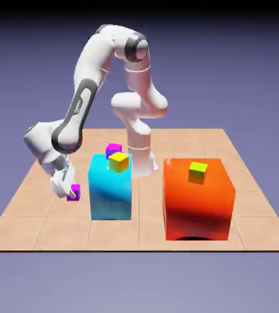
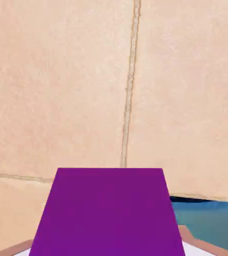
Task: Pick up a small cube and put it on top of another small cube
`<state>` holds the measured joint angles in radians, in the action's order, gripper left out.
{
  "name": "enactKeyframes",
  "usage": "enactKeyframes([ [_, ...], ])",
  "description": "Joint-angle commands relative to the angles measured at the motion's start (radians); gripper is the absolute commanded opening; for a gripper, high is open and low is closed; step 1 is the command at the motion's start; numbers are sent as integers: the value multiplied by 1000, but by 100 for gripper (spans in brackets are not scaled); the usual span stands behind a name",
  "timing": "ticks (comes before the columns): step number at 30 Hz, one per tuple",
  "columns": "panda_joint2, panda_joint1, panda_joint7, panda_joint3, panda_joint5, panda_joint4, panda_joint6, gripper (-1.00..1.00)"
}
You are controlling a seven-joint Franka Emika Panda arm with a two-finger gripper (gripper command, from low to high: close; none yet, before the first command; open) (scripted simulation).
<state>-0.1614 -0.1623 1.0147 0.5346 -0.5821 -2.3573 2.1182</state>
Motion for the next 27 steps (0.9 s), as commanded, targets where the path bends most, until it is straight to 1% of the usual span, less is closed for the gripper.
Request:
enactKeyframes([
  [1,36,0,-15,-3,27,4,-26,-100],
  [9,326,0,-148,-27,214,32,-228,-100],
  [17,612,-11,-116,-279,554,-43,-568,-100],
  [18,614,-13,-92,-315,579,-59,-592,-100],
  [20,608,-14,-70,-341,593,-71,-604,-100],
  [25,620,-18,-71,-338,599,-252,-434,-100],
  [26,620,-18,-71,-338,599,-252,-434,-100],
  [27,620,-18,-71,-338,599,-252,-434,100],
])
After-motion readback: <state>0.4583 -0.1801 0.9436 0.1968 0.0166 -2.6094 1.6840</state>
